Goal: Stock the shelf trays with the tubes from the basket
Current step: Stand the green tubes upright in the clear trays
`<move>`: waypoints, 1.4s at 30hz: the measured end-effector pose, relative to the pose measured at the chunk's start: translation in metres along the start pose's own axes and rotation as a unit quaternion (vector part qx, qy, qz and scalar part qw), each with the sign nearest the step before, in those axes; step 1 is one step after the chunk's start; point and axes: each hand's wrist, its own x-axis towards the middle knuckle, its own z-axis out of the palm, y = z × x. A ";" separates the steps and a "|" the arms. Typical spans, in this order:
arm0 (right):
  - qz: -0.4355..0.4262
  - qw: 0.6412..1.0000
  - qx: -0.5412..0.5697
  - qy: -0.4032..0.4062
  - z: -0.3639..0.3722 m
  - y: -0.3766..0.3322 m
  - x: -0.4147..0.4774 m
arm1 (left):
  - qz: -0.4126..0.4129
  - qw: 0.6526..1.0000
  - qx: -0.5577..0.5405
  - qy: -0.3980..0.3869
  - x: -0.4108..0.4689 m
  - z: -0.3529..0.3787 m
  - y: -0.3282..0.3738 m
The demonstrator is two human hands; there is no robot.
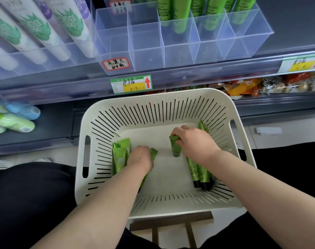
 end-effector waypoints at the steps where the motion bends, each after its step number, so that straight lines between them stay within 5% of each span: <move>1: 0.000 1.000 -0.006 0.001 -0.001 0.000 0.000 | 0.017 1.000 -0.009 0.012 -0.001 -0.003 0.001; 16: 0.013 0.987 -0.015 0.159 -0.057 -0.029 -0.025 | 0.191 0.921 -0.244 0.234 -0.057 -0.097 0.027; 33: -0.025 0.919 -0.078 0.385 -0.208 -0.074 -0.052 | 0.267 0.815 -0.283 0.430 -0.153 -0.254 0.065; 42: -0.041 0.896 -0.058 0.439 -0.253 -0.083 -0.024 | 0.255 0.794 -0.279 0.476 -0.138 -0.316 0.078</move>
